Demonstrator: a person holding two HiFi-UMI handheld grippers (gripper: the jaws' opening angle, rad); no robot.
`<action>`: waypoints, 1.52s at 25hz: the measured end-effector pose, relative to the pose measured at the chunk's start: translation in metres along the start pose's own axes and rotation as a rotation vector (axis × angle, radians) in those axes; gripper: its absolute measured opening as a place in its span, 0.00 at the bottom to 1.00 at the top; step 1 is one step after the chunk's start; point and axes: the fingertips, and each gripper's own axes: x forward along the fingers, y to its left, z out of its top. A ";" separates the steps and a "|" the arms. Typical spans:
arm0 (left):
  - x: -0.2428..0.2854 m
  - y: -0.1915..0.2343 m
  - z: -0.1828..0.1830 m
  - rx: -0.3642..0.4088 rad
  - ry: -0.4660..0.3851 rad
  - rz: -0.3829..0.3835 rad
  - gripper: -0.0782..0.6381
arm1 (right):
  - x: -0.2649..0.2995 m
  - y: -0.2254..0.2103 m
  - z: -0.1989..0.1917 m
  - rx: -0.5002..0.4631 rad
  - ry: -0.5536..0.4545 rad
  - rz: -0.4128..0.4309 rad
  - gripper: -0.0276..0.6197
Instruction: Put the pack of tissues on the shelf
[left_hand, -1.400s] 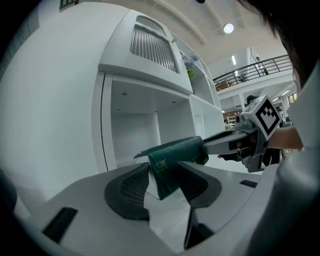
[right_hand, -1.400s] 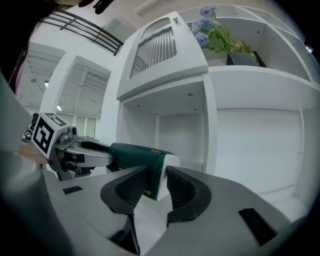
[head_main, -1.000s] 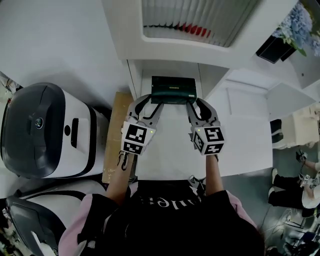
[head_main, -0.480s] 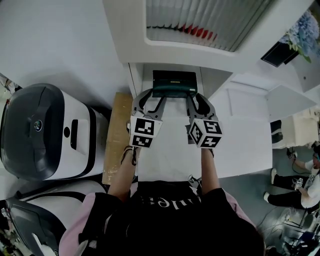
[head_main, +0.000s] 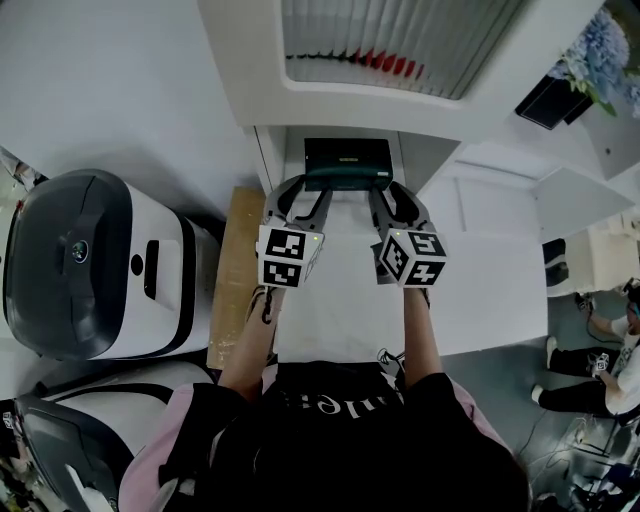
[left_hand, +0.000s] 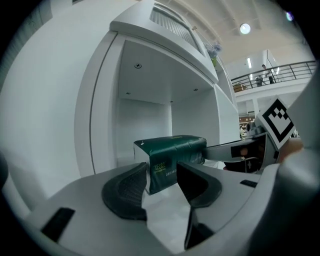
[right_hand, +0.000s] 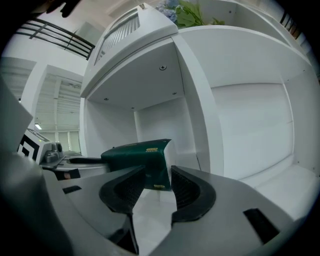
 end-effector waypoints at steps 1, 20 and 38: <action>-0.002 0.002 0.000 -0.018 -0.008 -0.003 0.37 | -0.002 0.002 0.000 -0.002 -0.001 0.008 0.31; -0.094 -0.070 -0.073 0.023 0.122 -0.167 0.38 | -0.076 0.041 -0.065 -0.143 0.124 0.171 0.32; -0.162 -0.144 -0.113 -0.094 0.191 -0.022 0.37 | -0.164 0.025 -0.126 -0.111 0.216 0.326 0.29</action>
